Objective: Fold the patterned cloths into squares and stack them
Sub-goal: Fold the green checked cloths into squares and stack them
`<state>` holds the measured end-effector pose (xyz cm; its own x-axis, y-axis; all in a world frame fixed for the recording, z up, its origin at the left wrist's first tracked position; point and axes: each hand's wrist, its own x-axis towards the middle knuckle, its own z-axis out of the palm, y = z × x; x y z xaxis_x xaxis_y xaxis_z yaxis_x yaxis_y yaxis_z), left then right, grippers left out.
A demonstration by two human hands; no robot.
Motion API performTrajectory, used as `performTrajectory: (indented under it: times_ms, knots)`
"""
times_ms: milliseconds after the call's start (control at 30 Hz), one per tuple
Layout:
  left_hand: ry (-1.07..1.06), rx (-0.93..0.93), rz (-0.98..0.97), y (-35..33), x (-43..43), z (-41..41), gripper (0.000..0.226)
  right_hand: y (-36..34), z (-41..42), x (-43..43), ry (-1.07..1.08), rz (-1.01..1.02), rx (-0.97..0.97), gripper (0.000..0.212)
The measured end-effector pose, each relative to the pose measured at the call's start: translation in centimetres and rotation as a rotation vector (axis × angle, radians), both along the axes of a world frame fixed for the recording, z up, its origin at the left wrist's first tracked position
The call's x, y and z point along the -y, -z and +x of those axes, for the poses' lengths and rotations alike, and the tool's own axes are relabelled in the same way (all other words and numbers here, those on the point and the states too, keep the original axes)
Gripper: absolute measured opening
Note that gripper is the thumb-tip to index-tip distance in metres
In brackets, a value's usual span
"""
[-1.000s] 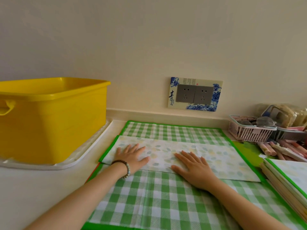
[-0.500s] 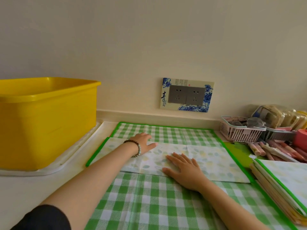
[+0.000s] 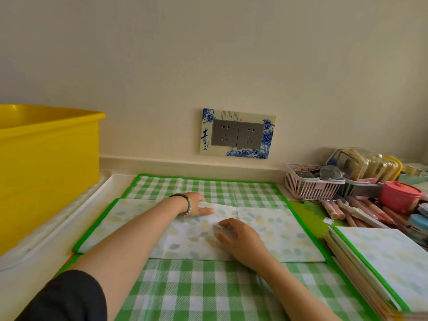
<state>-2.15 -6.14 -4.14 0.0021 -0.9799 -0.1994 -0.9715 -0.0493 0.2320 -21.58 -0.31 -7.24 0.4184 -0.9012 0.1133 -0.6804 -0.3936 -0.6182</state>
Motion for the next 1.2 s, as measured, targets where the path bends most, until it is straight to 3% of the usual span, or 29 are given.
performTrajectory:
  times_ms: [133, 300, 500, 633, 800, 900, 1033, 1200]
  knots:
    - [0.081, -0.128, -0.115, -0.6, -1.0, 0.4, 0.053, -0.3, -0.2, 0.1, 0.043, 0.040, 0.127, 0.036]
    - [0.099, -0.284, -0.261, -0.6, -3.5, 1.7, 0.041, -0.6, -0.6, 0.3, 0.092, 0.022, 0.222, 0.038]
    - [-0.183, -0.620, -0.585, 0.6, -6.1, 2.6, 0.023, -0.6, -1.2, 0.1, 0.115, 0.070, 0.359, 0.040]
    - [-0.393, -0.701, -0.588, 2.0, -6.6, 1.7, 0.028, -1.3, -1.4, -0.1, 0.168, 0.293, 0.593, 0.043]
    - [-0.484, -0.645, -0.372, 2.8, -6.7, 0.7, 0.029, -0.6, -2.2, 0.5, 0.261, 0.249, 0.497, 0.048]
    - [-0.520, -0.635, -0.278, 3.4, -6.8, 1.2, 0.058, -0.4, -2.5, 0.8, 0.277, 0.265, 0.523, 0.047]
    - [-0.437, -0.650, -0.243, 2.4, -8.2, 1.5, 0.074, -0.5, -2.6, 0.9, 0.270, 0.252, 0.513, 0.044]
    - [-0.162, -0.313, -0.149, 0.5, -12.5, 1.5, 0.090, -1.0, -3.7, 1.0, 0.215, 0.130, 0.403, 0.025]
